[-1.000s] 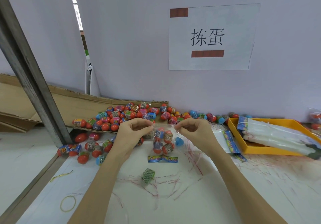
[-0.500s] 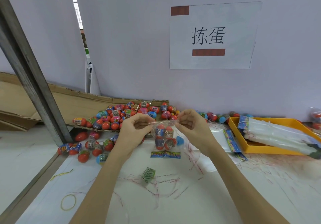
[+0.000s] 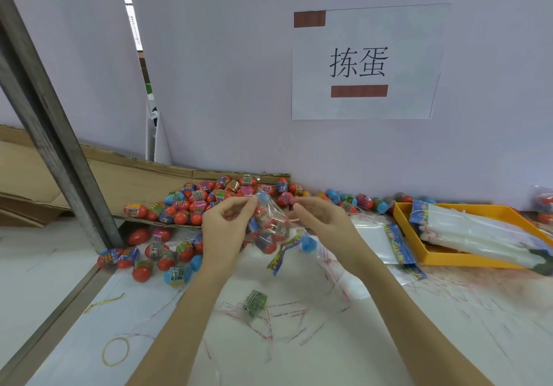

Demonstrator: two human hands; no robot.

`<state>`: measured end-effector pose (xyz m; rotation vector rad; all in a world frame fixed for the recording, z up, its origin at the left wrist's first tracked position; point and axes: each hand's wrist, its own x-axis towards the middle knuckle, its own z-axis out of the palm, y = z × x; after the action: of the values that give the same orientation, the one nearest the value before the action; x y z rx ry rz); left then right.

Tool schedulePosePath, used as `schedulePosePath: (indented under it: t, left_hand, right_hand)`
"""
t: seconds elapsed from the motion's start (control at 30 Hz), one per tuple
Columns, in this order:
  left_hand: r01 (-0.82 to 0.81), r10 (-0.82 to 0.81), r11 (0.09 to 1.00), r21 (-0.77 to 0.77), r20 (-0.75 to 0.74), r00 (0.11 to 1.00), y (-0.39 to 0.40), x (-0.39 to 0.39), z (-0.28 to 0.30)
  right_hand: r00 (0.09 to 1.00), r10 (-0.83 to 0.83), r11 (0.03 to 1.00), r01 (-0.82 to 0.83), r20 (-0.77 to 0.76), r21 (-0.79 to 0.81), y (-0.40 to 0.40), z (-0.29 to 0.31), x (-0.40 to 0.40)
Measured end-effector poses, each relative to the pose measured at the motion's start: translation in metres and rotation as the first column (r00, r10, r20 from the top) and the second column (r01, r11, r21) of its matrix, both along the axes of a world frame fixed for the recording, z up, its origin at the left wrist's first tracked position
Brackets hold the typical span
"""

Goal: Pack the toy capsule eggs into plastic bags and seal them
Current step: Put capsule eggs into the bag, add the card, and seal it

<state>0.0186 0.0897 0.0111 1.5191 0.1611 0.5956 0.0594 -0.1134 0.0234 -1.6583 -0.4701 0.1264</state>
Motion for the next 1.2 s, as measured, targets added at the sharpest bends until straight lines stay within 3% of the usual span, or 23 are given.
schedulePosePath:
  t: [0.07,0.17,0.4,0.67,0.9,1.0,1.2]
  left_hand:
    - [-0.013,0.009,0.988,-0.154,-0.028,1.0,-0.002,0.0,0.002]
    - [0.038,-0.068,0.948,-0.317,-0.085,0.994,-0.005,-0.001,0.004]
    - [0.232,-0.252,0.964,-0.132,-0.166,0.953,0.001,-0.004,0.009]
    - [0.197,-0.213,0.973,-0.123,-0.129,0.969,0.0,-0.003,0.003]
    - [0.127,-0.139,0.986,-0.112,-0.112,0.984,-0.003,0.004,-0.004]
    - [0.172,-0.185,0.977,-0.129,-0.1,0.978,-0.006,0.002,0.0]
    - [0.192,-0.191,0.981,0.006,-0.077,0.979,-0.006,-0.002,0.002]
  right_hand:
    - [0.999,0.028,0.999,-0.029,-0.047,-0.021,-0.002,-0.004,0.002]
    - [0.996,-0.073,0.997,0.074,-0.056,0.01,0.0,-0.009,0.003]
    - [0.966,-0.213,0.975,0.22,0.143,-0.031,-0.002,-0.014,0.009]
    - [0.89,-0.379,0.925,0.367,0.253,0.094,0.001,-0.017,0.01]
    - [0.968,-0.201,0.98,0.198,0.149,0.035,0.007,-0.016,0.002]
    - [0.959,-0.238,0.971,0.237,0.157,0.02,0.008,-0.016,0.003]
    - [0.935,-0.333,0.941,0.321,0.124,0.107,0.008,-0.013,0.002]
